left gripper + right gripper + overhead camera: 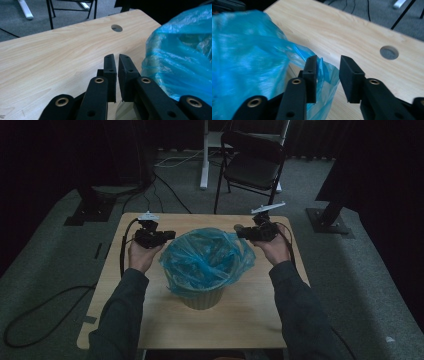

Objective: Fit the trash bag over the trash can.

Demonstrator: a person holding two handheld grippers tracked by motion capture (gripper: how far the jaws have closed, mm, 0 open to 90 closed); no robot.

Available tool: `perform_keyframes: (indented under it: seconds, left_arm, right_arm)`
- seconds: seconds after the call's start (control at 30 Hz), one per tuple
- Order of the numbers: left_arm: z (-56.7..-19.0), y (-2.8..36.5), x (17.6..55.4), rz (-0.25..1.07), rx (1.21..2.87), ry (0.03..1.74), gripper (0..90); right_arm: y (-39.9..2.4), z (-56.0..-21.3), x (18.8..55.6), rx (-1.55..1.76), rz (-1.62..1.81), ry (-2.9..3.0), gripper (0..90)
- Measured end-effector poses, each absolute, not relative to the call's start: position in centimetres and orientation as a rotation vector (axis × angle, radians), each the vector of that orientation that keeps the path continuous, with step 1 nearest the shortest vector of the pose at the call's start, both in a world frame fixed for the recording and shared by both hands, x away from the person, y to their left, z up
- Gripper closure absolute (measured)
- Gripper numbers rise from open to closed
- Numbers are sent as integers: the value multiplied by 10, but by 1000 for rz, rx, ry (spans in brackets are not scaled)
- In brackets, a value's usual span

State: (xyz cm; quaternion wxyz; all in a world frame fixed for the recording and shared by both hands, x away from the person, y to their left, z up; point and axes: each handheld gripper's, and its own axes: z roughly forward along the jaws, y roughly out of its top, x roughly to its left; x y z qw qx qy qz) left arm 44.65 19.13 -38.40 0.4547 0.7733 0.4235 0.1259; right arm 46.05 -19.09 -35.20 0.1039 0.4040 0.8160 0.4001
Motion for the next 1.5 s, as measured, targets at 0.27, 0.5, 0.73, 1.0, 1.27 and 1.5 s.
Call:
perform_keyframes:
  seconds: [0.27, 0.5, 0.73, 1.0, 1.27, 1.5]
  left_arm:
    - [-375, 194, 439, 319, 1880, 1015, 783]
    - [-372, 191, 432, 311, 1897, 971, 762]
    - [-374, 191, 432, 305, 1908, 970, 814]
    - [-378, 189, 432, 302, 1921, 973, 867]
    - [-381, 189, 432, 299, 1919, 976, 870]
    - [-381, 189, 432, 306, 1919, 980, 862]
  right_arm:
    - [-196, -333, 440, 1089, 1297, 2399, 597]
    - [-180, -325, 418, 920, 1400, 2442, 560]
    - [-163, -330, 426, 918, 1273, 2480, 755]
    - [-167, -353, 447, 1073, 1188, 2480, 876]
    - [-167, -371, 454, 1125, 1097, 2545, 893]
    - [-167, -385, 454, 1147, 1025, 2573, 893]
